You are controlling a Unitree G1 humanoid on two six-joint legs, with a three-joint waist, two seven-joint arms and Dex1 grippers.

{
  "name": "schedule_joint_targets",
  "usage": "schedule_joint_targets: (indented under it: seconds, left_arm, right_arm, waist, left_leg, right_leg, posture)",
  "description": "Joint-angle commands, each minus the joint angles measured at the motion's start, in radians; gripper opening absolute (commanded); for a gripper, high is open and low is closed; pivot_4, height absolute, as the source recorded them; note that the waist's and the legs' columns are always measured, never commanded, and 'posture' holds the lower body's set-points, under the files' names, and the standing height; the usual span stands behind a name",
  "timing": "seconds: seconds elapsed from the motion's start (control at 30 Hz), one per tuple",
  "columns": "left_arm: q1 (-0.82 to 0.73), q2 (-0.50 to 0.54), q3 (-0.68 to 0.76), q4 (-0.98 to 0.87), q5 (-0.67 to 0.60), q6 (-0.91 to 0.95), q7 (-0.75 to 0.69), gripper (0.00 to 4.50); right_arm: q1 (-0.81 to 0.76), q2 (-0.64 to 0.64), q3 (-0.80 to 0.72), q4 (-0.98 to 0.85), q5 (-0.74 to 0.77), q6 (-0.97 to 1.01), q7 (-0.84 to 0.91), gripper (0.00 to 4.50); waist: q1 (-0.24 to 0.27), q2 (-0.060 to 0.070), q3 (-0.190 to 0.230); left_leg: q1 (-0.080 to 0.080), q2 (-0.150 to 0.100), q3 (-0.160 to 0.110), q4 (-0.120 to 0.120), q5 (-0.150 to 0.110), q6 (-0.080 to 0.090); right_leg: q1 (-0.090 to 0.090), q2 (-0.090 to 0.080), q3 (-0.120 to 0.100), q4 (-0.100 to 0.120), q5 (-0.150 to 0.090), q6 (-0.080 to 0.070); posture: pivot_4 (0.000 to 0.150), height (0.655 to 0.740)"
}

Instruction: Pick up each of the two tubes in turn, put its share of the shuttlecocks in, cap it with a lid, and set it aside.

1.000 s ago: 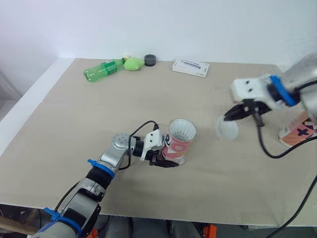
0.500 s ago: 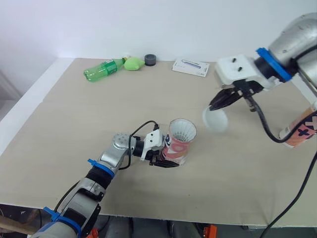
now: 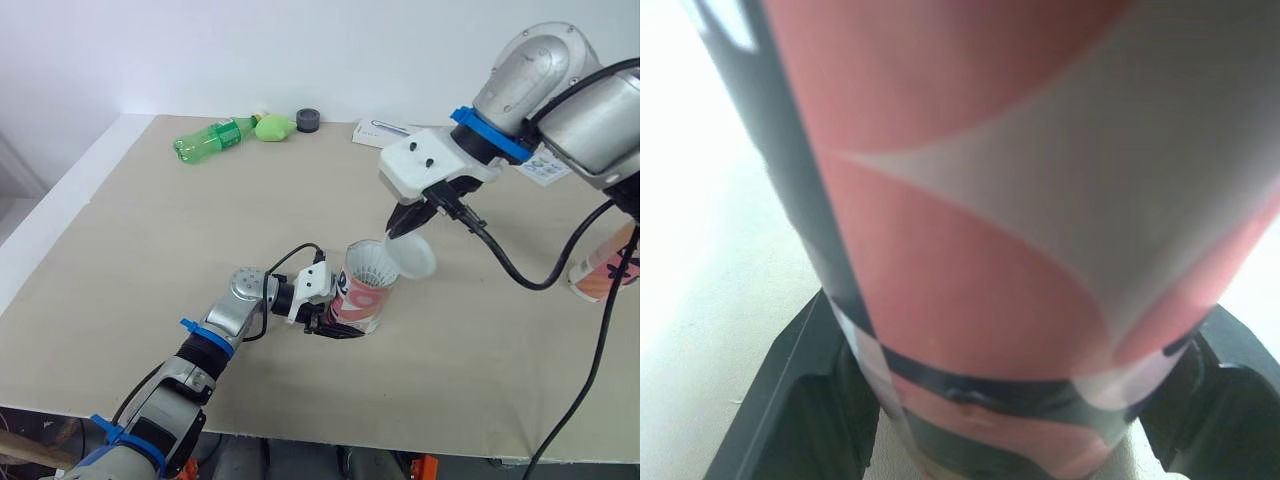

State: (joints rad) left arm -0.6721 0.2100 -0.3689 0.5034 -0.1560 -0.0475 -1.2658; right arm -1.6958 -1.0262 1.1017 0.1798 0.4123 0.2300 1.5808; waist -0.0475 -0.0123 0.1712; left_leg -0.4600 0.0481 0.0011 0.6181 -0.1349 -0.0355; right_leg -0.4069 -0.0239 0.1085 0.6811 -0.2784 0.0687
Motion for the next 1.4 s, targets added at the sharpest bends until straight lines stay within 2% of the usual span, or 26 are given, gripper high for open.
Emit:
schedule_joint_targets:
  seconds: [0.03,0.53,0.97,1.4]
  left_arm:
    - [0.017,0.017,-0.024,0.043,0.059,0.009,0.013,2.80]
    - [0.012,0.024,-0.023,0.047,0.057,0.008,0.014,2.80]
    - [0.014,0.032,-0.019,0.035,0.055,0.018,0.012,2.80]
    - [0.022,0.038,-0.018,0.020,0.053,0.029,0.008,2.80]
  right_arm:
    - [-0.013,0.017,-0.047,-0.029,0.013,-0.011,0.034,0.03]
    - [0.104,0.097,-0.146,-0.068,-0.098,-0.071,0.034,0.03]
    - [0.172,0.184,-0.295,-0.032,-0.198,-0.063,0.034,0.03]
    - [0.226,0.160,-0.400,-0.087,-0.175,-0.013,0.034,0.03]
  waist:
    - [0.000,0.000,0.000]
    - [0.000,-0.001,-0.001]
    - [-0.002,-0.001,-0.001]
    - [-0.001,-0.001,-0.001]
  left_leg:
    - [0.000,0.000,0.000,0.000,0.000,0.000]
    - [0.000,0.000,-0.001,0.001,0.000,0.000]
    - [0.001,0.001,-0.001,0.001,0.001,0.001]
    - [0.001,0.002,-0.001,0.001,0.002,0.002]
  right_leg:
    - [0.000,0.000,0.000,0.000,0.000,0.000]
    - [0.001,0.001,-0.001,0.000,0.001,0.001]
    - [0.001,0.002,-0.001,0.001,0.002,0.001]
    - [0.001,0.002,-0.001,0.001,0.003,0.001]
  posture:
    - [0.150,0.7294]
    - [0.150,0.7294]
    - [0.150,0.7294]
    - [0.150,0.7294]
